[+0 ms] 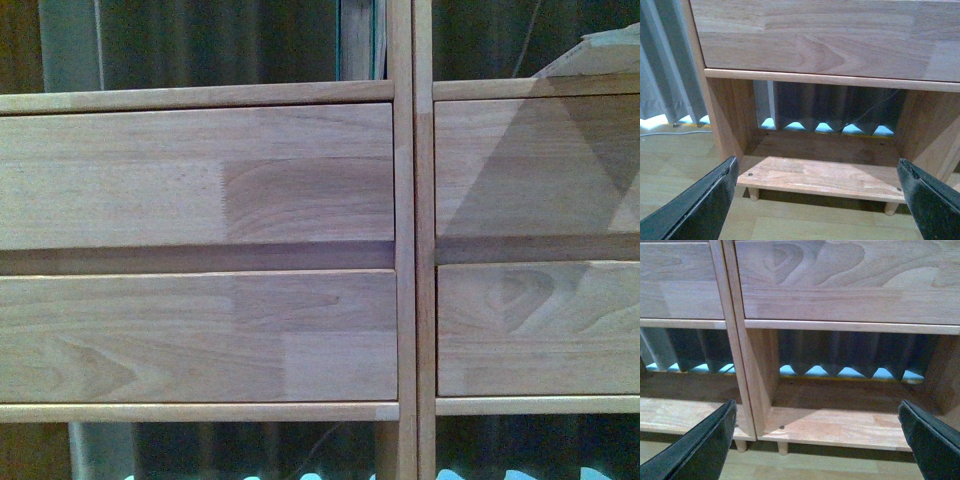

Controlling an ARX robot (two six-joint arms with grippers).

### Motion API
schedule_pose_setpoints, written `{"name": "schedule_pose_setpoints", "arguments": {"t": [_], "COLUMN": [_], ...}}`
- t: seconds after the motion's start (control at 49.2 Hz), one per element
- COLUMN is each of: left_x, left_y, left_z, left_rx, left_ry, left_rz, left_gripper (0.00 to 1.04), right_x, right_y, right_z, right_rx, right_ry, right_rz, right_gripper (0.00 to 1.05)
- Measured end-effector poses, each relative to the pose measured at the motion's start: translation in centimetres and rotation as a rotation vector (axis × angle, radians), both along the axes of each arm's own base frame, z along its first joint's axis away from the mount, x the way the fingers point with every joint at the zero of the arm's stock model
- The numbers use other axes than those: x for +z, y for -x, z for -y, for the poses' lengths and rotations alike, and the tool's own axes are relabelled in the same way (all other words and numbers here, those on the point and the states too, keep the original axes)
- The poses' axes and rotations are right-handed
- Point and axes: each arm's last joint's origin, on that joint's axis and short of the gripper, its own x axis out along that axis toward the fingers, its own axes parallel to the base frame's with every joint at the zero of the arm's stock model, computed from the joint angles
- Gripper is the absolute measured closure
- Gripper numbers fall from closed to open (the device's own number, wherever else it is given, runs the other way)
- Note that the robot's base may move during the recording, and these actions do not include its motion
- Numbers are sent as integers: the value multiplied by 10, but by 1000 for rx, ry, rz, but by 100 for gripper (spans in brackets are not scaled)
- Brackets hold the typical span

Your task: Organize books on shelf

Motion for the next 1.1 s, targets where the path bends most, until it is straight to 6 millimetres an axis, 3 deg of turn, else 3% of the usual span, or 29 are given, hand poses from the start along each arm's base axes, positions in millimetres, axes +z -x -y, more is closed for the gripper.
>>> {"name": "schedule_pose_setpoints", "arguments": {"t": [0.874, 0.996, 1.097], "left_x": [0, 0, 0], "left_y": [0, 0, 0], "left_z": [0, 0, 0], "left_rx": [0, -2, 0], "left_ry": [0, 0, 0], "left_rz": [0, 0, 0], "left_gripper": [7, 7, 7], "right_x": [0, 6, 26], "right_y": [0, -6, -18], "right_z": [0, 5, 13], "right_rx": [0, 234, 307], "right_ry": [0, -179, -327], "right_rz": [0, -197, -205], "right_gripper": [7, 7, 7]}}
